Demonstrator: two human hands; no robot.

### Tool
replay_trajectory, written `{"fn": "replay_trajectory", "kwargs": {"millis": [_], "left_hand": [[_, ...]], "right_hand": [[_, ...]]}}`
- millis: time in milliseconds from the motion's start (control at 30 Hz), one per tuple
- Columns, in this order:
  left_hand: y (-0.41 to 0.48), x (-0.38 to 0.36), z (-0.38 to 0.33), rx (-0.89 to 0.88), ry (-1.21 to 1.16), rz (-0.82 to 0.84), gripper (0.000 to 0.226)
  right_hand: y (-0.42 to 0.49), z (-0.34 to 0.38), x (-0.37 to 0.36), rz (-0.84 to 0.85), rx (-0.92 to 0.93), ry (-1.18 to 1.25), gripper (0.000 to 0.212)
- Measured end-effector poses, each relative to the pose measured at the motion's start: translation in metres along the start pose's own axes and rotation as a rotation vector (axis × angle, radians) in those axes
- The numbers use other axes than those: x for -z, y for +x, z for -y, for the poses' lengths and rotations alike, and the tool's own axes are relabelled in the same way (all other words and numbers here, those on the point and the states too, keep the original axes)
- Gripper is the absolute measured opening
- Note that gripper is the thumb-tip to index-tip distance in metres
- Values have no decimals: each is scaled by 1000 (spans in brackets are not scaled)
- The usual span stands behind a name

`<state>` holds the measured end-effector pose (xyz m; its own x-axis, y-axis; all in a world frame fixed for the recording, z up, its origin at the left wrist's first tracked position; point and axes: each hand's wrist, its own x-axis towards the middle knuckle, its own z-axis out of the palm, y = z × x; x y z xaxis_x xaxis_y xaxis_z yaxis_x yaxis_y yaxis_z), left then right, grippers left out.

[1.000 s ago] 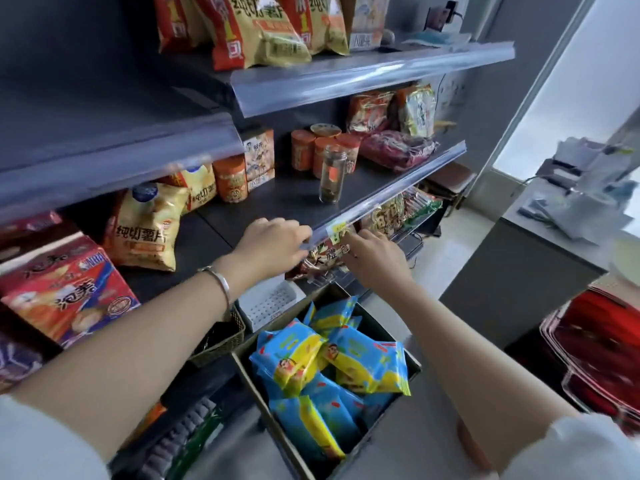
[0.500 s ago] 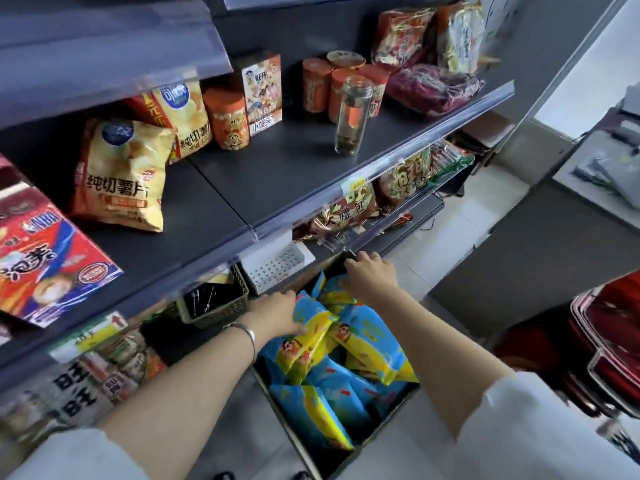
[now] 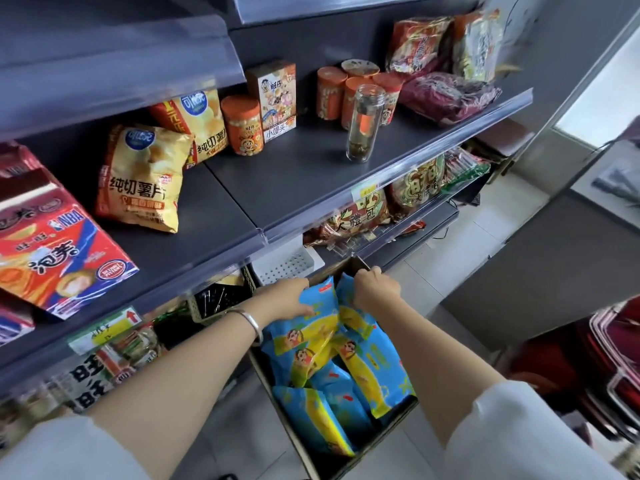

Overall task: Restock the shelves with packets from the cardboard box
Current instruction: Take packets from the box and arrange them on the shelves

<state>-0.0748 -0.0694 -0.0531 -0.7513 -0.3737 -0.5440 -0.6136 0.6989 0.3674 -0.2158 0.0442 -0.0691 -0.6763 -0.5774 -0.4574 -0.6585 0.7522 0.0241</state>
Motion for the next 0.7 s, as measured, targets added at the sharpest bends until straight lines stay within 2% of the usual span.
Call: {"fn": "replay_trajectory", "kwargs": {"millis": [100, 167, 267, 433, 600, 700], "left_hand": [[-9, 28, -8, -43, -27, -93, 23], [-18, 52, -16, -53, -13, -178, 23], [-39, 90, -32, -56, -3, -331, 28], [-84, 147, -53, -133, -12, -514, 19], [-141, 205, -67, -217, 7, -730, 23], [-179, 236, -65, -191, 11, -895, 25]], "right_hand": [[-10, -11, 13, -30, 2, 91, 39], [-18, -21, 28, -93, -3, 131, 36], [-37, -38, 60, -231, 8, 234, 39], [-74, -51, 117, -489, 89, 492, 38], [-106, -39, 175, -800, 200, 704, 32], [-122, -16, 213, -917, 323, 808, 28]]}}
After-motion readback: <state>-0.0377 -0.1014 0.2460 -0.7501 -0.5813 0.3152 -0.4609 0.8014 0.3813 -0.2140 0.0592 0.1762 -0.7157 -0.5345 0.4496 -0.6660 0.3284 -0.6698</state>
